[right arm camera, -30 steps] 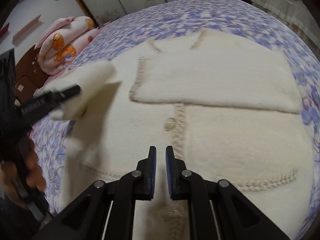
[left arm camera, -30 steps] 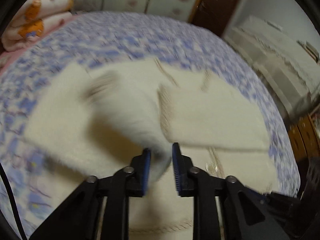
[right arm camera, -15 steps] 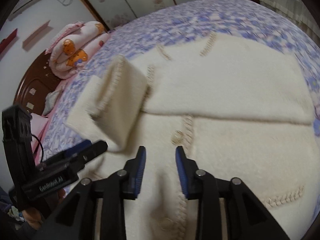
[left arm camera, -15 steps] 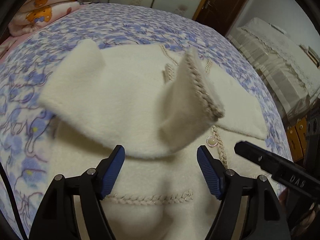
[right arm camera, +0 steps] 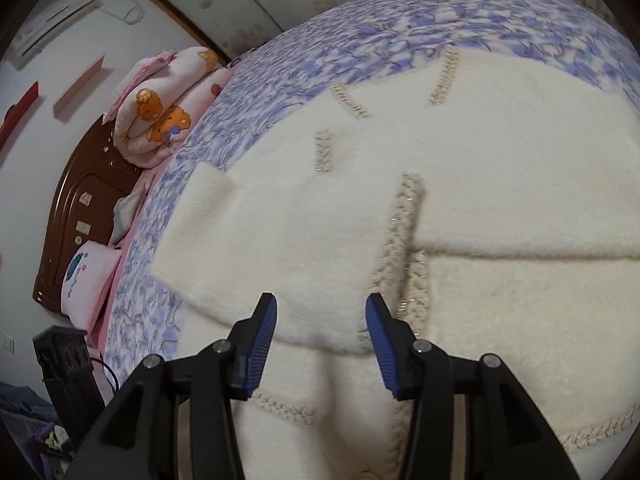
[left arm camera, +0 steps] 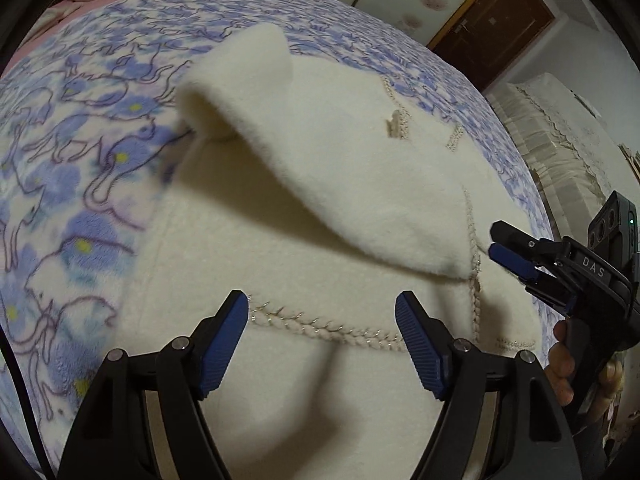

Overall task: Fold large clothes
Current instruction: 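Fold the sleeve across the body with the left gripper while the right gripper grasps its braided cuff, then lay the braided cuff onto the cardigan body with the right gripper and open it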

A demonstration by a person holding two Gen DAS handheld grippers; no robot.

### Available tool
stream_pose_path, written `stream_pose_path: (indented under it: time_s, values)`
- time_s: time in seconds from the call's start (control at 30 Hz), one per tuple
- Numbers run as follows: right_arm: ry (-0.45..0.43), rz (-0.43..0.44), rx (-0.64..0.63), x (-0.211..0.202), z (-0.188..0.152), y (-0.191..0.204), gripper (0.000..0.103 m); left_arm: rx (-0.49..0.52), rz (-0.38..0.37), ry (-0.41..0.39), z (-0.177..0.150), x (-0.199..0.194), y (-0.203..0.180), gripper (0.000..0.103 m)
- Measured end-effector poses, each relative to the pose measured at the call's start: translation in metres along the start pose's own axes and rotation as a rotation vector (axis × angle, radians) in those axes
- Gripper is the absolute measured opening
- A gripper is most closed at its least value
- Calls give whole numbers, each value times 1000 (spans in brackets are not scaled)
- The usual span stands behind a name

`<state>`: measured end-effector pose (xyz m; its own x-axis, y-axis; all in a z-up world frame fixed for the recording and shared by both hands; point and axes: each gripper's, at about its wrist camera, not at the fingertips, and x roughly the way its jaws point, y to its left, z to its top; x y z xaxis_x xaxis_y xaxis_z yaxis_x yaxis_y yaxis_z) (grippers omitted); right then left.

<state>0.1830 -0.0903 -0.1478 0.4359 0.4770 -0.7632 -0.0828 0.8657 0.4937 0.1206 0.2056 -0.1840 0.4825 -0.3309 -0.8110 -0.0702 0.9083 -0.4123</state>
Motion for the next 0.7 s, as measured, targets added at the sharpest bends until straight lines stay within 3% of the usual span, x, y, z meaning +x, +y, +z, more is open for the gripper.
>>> stream_pose_path:
  time_s: [0.2,0.5,0.53,0.57,0.63,0.7]
  values:
    - [18,-18,38,5,7,-28,47,-15,23,1,-3,2,14,75]
    - [71,-43,-23,49,32,-21,46,-29,29,13,-4,5,12,75]
    - [84,-58,-37,55,33,-17,39,-27,31,16,-5,5,12,75]
    - [99,-72,-72,58,33,-10,16,-25,33,17,-5,5,12,75]
    - [91,-74,-155,55,32,11,14,-19,42,13,-4,5,11,75]
    - [28,-41,-265,33,35,46,13,-13,50,4,-3,3,8,75]
